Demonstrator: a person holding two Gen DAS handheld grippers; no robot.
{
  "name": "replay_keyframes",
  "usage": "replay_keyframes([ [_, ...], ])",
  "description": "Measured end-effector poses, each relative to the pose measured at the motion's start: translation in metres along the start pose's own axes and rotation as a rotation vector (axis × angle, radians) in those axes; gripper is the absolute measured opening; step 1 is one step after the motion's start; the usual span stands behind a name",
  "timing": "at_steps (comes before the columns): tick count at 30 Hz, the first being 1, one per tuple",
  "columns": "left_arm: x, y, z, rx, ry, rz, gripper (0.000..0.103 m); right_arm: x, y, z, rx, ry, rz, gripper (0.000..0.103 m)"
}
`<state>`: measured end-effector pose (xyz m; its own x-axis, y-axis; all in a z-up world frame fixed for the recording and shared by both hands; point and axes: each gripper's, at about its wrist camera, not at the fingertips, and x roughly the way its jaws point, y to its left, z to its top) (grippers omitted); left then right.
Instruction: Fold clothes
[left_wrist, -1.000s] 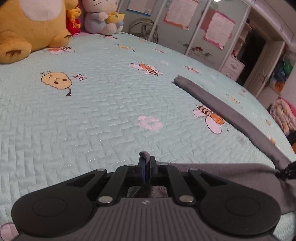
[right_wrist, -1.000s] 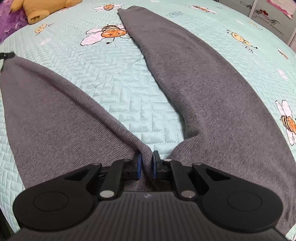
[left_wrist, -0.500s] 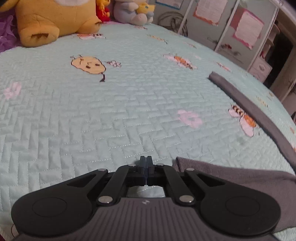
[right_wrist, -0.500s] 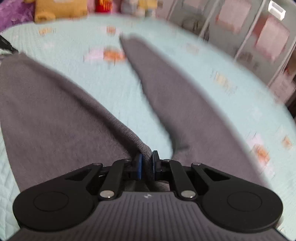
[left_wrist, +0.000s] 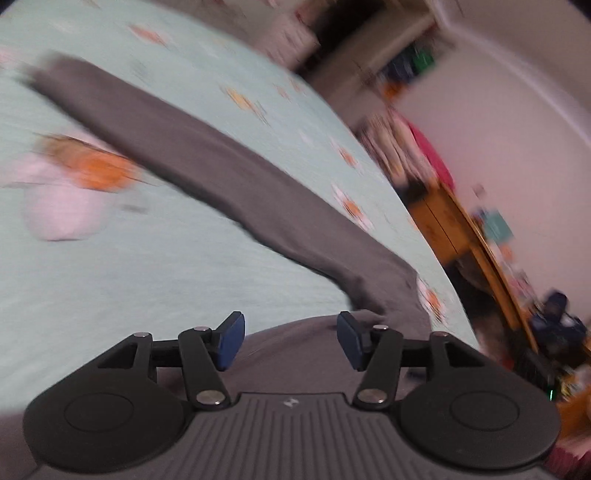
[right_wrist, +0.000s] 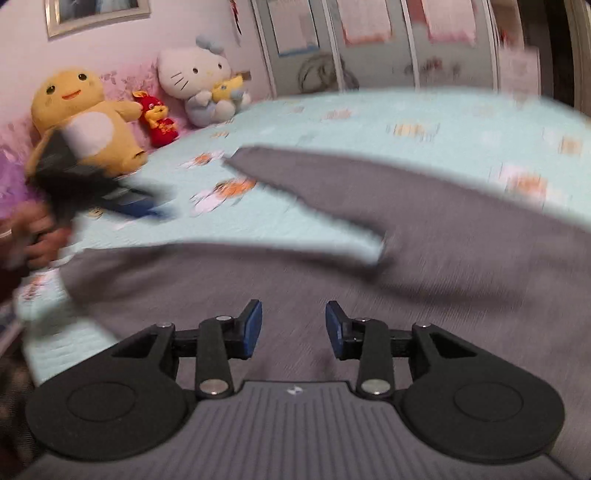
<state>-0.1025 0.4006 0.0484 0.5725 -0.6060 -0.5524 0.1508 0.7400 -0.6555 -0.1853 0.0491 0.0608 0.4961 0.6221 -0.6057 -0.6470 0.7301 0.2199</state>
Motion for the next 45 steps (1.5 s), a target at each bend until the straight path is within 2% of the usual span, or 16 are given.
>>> replay_keyframes([
  [3,0.061,0.002,0.024,-0.041,0.135,-0.088,0.059,-0.002,-0.001,-0.01,0.045,0.039,-0.001,0.037],
  [5,0.089,0.003,0.03,-0.054,0.212,-0.106,0.059,0.007,-0.005,-0.018,0.1,0.091,0.027,0.036],
  [7,0.111,0.006,0.031,-0.075,0.269,-0.119,0.06,0.01,-0.006,-0.03,0.116,0.093,0.03,0.034],
  [10,0.125,0.017,0.035,-0.155,0.306,-0.202,0.063,0.01,-0.007,-0.042,0.138,0.071,0.026,0.034],
  [12,0.131,0.019,0.035,-0.172,0.339,-0.256,0.065,0.011,-0.008,-0.043,0.157,0.062,0.031,0.035],
  [16,0.141,0.018,0.027,-0.192,0.395,-0.308,0.064,0.006,-0.008,-0.049,0.194,0.063,0.05,0.035],
  [19,0.148,0.016,0.024,-0.195,0.425,-0.331,0.053,-0.003,-0.004,-0.057,0.228,0.062,0.044,0.035],
  [21,0.153,0.015,0.019,-0.181,0.456,-0.31,0.025,-0.005,-0.001,-0.058,0.226,0.06,0.035,0.035],
  [22,0.155,0.015,0.017,-0.175,0.466,-0.297,0.022,-0.005,-0.002,-0.059,0.229,0.058,0.039,0.035],
  [26,0.16,0.019,0.021,-0.218,0.457,-0.301,0.02,-0.004,-0.004,-0.059,0.216,0.054,0.05,0.035],
  [29,0.164,0.025,0.026,-0.27,0.455,-0.311,0.024,-0.004,-0.001,-0.06,0.2,0.055,0.042,0.035],
  [32,0.161,0.016,0.028,-0.199,0.431,-0.253,0.007,-0.006,-0.001,-0.061,0.223,0.052,0.045,0.035],
  [35,0.159,0.002,0.03,-0.122,0.407,-0.167,0.007,-0.01,0.0,-0.067,0.284,0.038,0.045,0.035],
  [37,0.156,0.003,0.032,-0.129,0.383,-0.142,0.007,-0.013,0.004,-0.07,0.292,0.035,0.039,0.035],
  [42,0.152,0.004,0.027,-0.146,0.362,-0.14,0.007,-0.028,0.008,-0.073,0.266,0.028,0.063,0.035],
  [45,0.151,0.004,0.025,-0.144,0.351,-0.138,0.008,-0.048,-0.007,-0.084,0.422,0.04,0.126,0.035],
])
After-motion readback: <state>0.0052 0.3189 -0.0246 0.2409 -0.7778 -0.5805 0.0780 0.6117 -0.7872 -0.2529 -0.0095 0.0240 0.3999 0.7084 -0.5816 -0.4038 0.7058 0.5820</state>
